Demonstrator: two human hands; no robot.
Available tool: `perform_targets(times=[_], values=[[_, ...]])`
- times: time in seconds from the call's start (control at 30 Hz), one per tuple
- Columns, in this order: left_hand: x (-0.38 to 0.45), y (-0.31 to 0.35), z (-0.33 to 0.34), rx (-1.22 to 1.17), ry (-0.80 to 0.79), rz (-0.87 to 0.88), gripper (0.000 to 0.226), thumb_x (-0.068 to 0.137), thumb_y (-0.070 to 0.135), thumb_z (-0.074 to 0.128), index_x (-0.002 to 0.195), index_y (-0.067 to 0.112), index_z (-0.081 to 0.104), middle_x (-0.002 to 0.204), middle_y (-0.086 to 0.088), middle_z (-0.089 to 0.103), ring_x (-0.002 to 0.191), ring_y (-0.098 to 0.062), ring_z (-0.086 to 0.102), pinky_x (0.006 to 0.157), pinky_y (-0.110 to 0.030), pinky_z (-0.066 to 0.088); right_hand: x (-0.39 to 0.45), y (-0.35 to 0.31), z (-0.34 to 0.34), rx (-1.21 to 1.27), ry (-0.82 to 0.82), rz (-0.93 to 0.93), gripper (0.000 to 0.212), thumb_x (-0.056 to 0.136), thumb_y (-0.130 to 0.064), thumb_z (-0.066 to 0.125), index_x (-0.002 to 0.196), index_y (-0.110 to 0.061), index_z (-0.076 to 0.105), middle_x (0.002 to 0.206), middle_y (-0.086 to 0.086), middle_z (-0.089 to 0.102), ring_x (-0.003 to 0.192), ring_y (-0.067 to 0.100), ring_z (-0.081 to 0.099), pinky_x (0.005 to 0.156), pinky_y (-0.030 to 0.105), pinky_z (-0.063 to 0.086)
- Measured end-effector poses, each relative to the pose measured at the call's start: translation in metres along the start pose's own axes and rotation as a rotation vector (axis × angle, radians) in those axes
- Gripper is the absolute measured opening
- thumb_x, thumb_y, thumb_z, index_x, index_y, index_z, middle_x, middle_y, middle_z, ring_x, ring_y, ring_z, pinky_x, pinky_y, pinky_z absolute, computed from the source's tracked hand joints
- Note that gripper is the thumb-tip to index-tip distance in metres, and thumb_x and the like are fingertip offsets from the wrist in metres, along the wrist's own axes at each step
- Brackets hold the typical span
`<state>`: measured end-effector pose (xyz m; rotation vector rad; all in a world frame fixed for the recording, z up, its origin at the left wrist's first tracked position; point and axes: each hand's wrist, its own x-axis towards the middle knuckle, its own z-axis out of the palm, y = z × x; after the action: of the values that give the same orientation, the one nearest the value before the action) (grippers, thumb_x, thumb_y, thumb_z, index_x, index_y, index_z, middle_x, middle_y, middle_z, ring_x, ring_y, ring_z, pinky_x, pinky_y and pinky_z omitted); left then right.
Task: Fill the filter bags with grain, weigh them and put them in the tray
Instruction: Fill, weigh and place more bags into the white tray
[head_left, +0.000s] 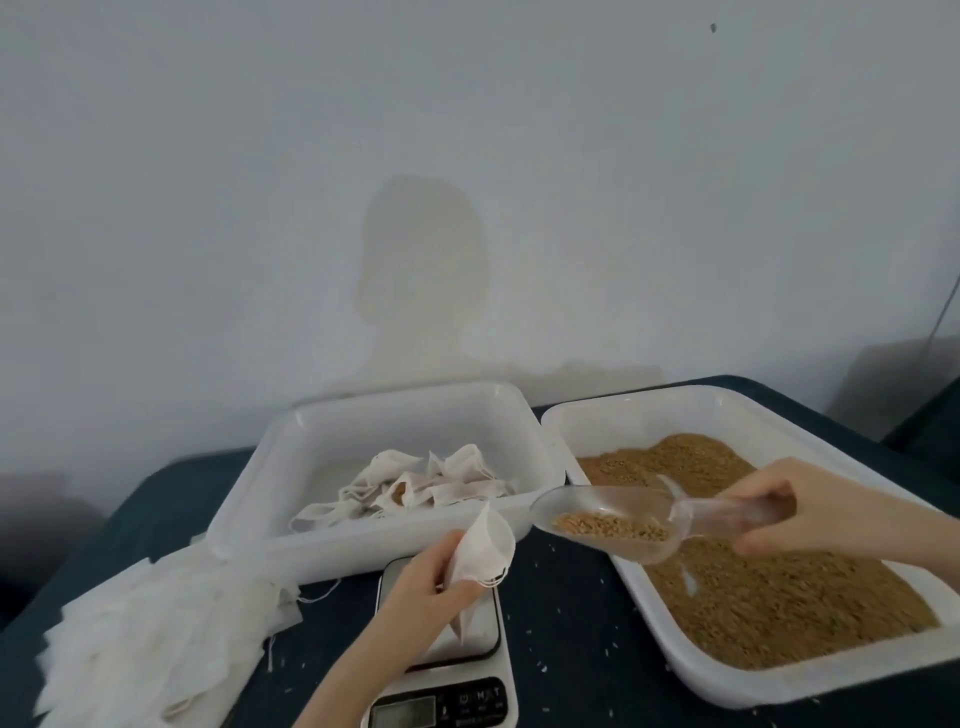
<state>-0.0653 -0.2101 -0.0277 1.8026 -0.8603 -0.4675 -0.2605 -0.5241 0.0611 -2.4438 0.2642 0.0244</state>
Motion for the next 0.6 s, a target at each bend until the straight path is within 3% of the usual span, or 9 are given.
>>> perform_targets(times=[0.1,0.23,0.37,0.47,0.6], values=[[-0.001,-0.002,-0.002,0.012,-0.009,0.003,0.034,0.077,0.029,0.059,0.111,0.029,0.061,0.087,0.009,0.065,0.070,0.000,0.055,0.054,-0.020,0.045,0.004,-0.013,0.006,0.027,-0.054,-0.072,0.033,0.060,-0.064,0.069,0.089,-0.048,0.072,0.069,0.005,0.066,0.051,0.005,0.046,0.052,0.013,0.038],[-0.002,-0.007,-0.005,0.058,-0.017,0.007,0.032,0.083,0.025,0.062,0.112,0.037,0.058,0.095,0.014,0.065,0.080,-0.008,0.060,0.060,-0.019,0.048,0.009,-0.024,0.012,0.023,-0.092,-0.107,0.018,0.074,-0.044,0.077,0.091,-0.047,0.074,0.066,0.001,0.065,0.049,0.002,0.042,0.051,0.013,0.036],[-0.001,-0.009,-0.006,0.139,-0.049,0.011,0.036,0.087,0.021,0.064,0.115,0.041,0.054,0.101,0.022,0.064,0.091,0.000,0.060,0.068,-0.019,0.050,0.013,-0.026,0.014,0.023,-0.111,-0.092,0.018,0.078,-0.032,0.077,0.092,-0.043,0.075,0.064,-0.002,0.066,0.050,0.004,0.041,0.051,0.011,0.036],[-0.001,-0.008,-0.007,0.194,-0.054,0.023,0.038,0.086,0.024,0.065,0.118,0.041,0.053,0.106,0.018,0.064,0.096,0.000,0.059,0.081,-0.020,0.051,0.016,-0.024,0.015,0.030,-0.137,-0.087,0.017,0.079,-0.030,0.076,0.094,-0.040,0.075,0.063,-0.003,0.064,0.049,0.003,0.041,0.049,0.012,0.035],[-0.001,-0.006,-0.007,0.220,-0.065,0.037,0.039,0.086,0.025,0.064,0.120,0.040,0.052,0.107,0.016,0.064,0.094,0.001,0.060,0.079,-0.018,0.052,0.021,-0.020,0.019,0.065,-0.198,-0.098,0.021,0.079,-0.034,0.074,0.097,-0.023,0.076,0.065,0.001,0.065,0.050,0.001,0.047,0.059,-0.002,0.034]])
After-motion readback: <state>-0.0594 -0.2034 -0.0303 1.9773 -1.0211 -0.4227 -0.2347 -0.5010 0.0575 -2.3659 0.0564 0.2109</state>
